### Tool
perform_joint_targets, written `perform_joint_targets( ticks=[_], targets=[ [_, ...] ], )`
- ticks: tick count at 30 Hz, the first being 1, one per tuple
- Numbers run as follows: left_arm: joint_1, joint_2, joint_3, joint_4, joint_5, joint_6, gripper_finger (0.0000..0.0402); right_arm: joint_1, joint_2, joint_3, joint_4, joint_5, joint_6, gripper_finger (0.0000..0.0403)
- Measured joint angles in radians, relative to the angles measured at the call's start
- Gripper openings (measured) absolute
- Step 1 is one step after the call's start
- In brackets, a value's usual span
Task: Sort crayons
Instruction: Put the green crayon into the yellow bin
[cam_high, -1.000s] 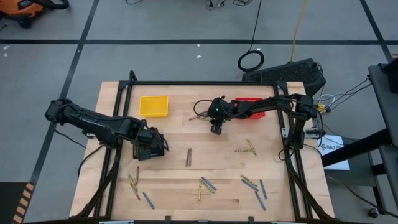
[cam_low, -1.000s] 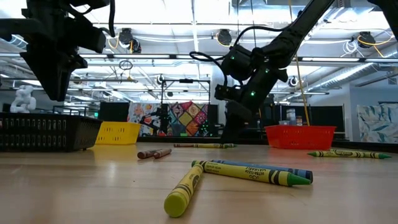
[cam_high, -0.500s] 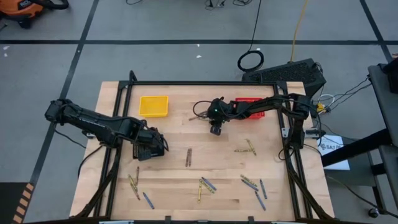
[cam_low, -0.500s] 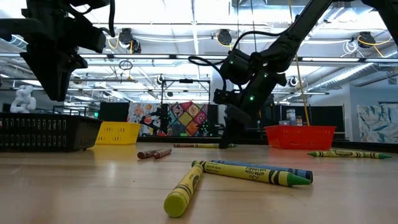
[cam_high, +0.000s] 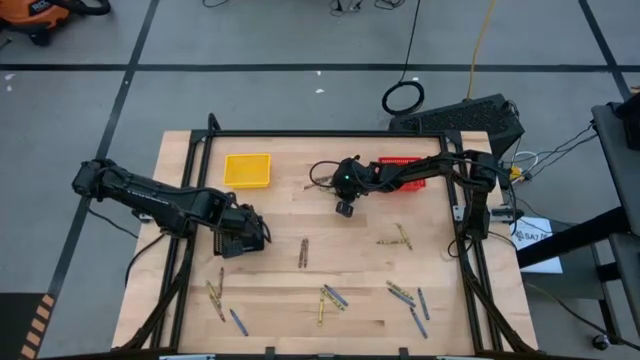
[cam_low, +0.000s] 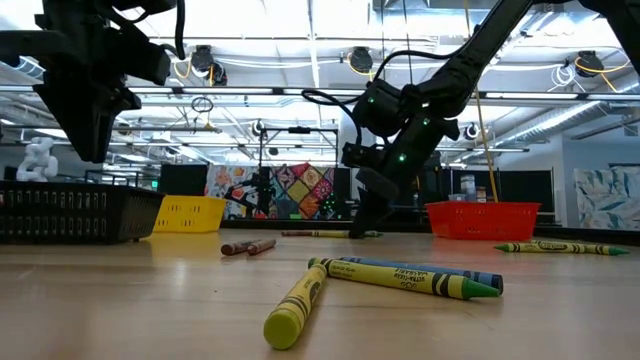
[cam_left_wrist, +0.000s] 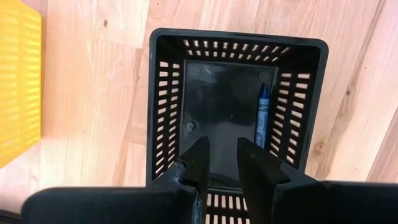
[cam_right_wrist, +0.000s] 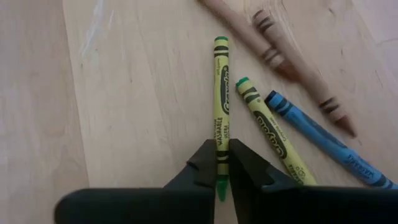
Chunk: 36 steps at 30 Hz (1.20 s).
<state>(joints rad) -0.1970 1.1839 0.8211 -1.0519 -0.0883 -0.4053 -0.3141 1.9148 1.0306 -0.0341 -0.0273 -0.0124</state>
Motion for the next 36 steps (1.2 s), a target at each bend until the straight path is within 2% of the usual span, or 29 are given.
perform_joint_targets(
  ticks=[6, 16, 20, 29, 36],
  targets=[
    [0.0, 0.0, 0.0, 0.0, 0.0, 0.0, 0.0077, -0.004, 0.001, 0.0, -0.002, -0.078, 0.001, 0.0004],
    [0.0, 0.0, 0.0, 0.0, 0.0, -0.001, 0.0077, -0.003, -0.03, -0.002, -0.015, -0.114, 0.002, 0.0001],
    [0.0, 0.0, 0.0, 0.014, -0.007, -0.001, 0.0077, 0.004, -0.073, -0.005, -0.029, -0.185, 0.007, 0.0001],
    [0.0, 0.0, -0.004, 0.228, -0.159, 0.026, 0.0077, 0.024, -0.153, -0.004, -0.013, -0.198, 0.028, 0.0],
    [0.0, 0.0, -0.076, 0.444, -0.23, 0.054, 0.0077, 0.054, -0.209, -0.003, -0.003, -0.188, 0.028, 0.0]
  ],
)
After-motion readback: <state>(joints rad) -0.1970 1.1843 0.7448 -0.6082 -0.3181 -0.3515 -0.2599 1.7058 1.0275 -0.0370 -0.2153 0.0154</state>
